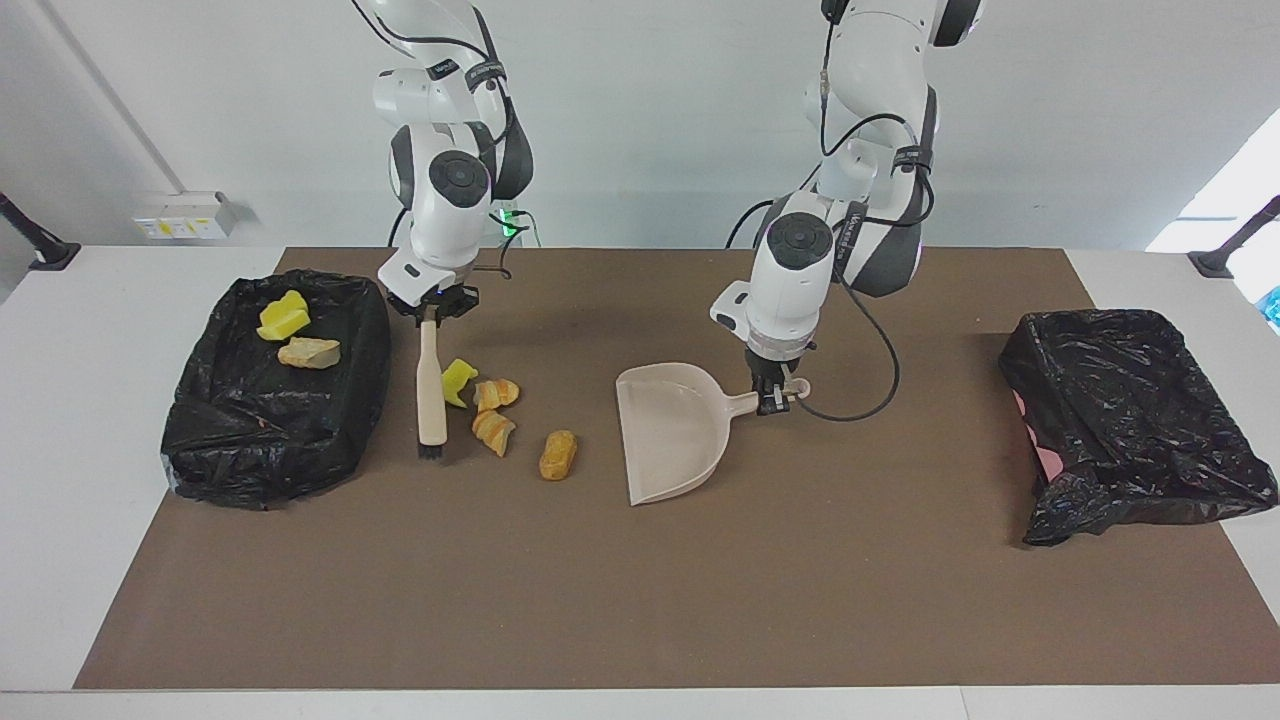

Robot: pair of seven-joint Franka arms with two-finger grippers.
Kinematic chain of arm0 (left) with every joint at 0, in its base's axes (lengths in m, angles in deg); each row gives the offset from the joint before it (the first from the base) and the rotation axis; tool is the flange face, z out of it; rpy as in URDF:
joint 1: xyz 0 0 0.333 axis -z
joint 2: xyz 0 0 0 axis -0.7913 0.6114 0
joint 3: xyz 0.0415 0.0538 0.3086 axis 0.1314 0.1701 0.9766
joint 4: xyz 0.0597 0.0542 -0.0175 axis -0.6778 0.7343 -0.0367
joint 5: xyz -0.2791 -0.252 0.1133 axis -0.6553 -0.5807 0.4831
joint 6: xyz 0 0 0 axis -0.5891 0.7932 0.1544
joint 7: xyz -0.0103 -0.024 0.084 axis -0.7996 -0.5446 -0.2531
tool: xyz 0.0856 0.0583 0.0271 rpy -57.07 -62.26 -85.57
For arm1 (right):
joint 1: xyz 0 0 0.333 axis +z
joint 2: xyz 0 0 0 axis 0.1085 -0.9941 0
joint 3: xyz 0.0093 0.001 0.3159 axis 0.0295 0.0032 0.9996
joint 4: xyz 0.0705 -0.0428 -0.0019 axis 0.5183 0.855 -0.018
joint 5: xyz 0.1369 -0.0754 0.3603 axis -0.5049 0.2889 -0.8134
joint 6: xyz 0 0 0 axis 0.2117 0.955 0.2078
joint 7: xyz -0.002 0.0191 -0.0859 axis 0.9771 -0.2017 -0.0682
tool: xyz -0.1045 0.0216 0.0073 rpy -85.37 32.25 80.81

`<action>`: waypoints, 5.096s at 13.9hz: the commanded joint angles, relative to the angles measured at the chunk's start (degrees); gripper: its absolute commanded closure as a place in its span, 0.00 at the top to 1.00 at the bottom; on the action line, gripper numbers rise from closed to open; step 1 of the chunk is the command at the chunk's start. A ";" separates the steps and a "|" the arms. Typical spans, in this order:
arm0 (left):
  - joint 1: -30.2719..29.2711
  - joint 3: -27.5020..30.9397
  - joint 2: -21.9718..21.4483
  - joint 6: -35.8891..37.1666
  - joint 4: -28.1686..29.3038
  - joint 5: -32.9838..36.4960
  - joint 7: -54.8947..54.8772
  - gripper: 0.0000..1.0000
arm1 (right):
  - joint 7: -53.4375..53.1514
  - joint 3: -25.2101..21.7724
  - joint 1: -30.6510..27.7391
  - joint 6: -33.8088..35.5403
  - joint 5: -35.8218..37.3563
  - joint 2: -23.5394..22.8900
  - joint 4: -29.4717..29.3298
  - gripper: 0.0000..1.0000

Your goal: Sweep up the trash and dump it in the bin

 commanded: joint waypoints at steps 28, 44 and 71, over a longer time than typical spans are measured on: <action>5.06 0.72 -3.97 -1.69 5.68 1.32 7.94 0.00 | 1.56 0.29 8.27 7.97 -24.91 -9.07 -21.13 0.00; 4.88 0.72 -3.97 -1.87 5.68 1.32 8.20 0.00 | 6.66 2.83 8.97 3.12 -15.17 -25.16 -26.23 0.00; -20.41 0.02 -3.88 -1.97 1.11 -25.19 -25.68 0.00 | -30.43 4.95 24.07 9.37 -29.50 -1.54 -12.37 0.00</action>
